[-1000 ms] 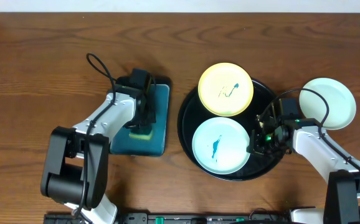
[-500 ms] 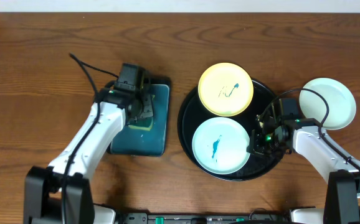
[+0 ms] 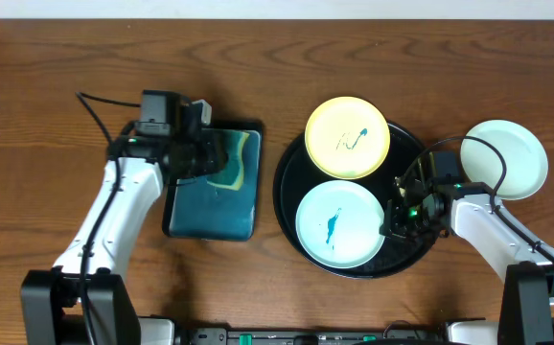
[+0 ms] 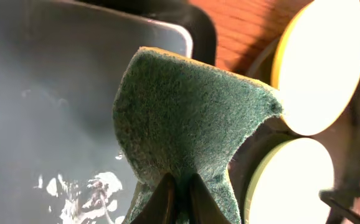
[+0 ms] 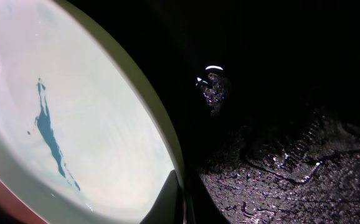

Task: Clean dirty plates on tray and stack at the side

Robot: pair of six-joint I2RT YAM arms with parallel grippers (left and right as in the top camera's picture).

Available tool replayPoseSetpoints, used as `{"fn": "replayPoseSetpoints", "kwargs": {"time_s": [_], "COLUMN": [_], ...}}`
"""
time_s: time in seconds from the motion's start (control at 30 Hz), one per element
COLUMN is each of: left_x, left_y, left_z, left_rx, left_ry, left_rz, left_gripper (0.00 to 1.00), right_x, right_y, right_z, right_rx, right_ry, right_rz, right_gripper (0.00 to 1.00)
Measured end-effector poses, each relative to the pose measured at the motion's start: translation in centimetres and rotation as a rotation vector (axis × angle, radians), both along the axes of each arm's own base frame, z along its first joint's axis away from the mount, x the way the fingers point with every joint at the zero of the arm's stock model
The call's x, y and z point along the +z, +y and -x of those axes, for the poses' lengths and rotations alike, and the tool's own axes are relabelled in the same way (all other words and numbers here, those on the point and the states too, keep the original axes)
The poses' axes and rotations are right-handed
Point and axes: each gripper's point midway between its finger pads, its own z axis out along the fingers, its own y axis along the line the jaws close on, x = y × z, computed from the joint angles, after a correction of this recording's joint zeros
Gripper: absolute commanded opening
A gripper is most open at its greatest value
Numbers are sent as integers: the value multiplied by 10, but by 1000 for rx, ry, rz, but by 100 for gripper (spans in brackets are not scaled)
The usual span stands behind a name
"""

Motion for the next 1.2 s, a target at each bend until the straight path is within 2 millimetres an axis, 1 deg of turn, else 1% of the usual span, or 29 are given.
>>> {"fn": "replayPoseSetpoints", "kwargs": {"time_s": [0.17, 0.5, 0.63, 0.83, 1.07, 1.2], "left_x": [5, 7, 10, 24, 44, 57], "left_y": [3, 0, -1, 1, 12, 14], "left_z": [-1, 0, -4, -11, -12, -11], "left_rx": [-47, -88, -95, -96, -80, -87], "left_ry": [-32, -55, -77, -124, -153, -175], "left_rz": [32, 46, 56, 153, 310, 400], "left_gripper": [7, 7, 8, 8, 7, 7], "right_x": [0, 0, 0, 0, 0, 0], "right_y": [0, 0, 0, 0, 0, 0], "right_z": [0, 1, 1, 1, 1, 1], "right_rx": [0, 0, 0, 0, 0, 0], "right_ry": [1, 2, 3, 5, 5, 5], "right_rz": [0, 0, 0, 1, 1, 1], "right_gripper": [1, 1, 1, 1, 1, 1]}}
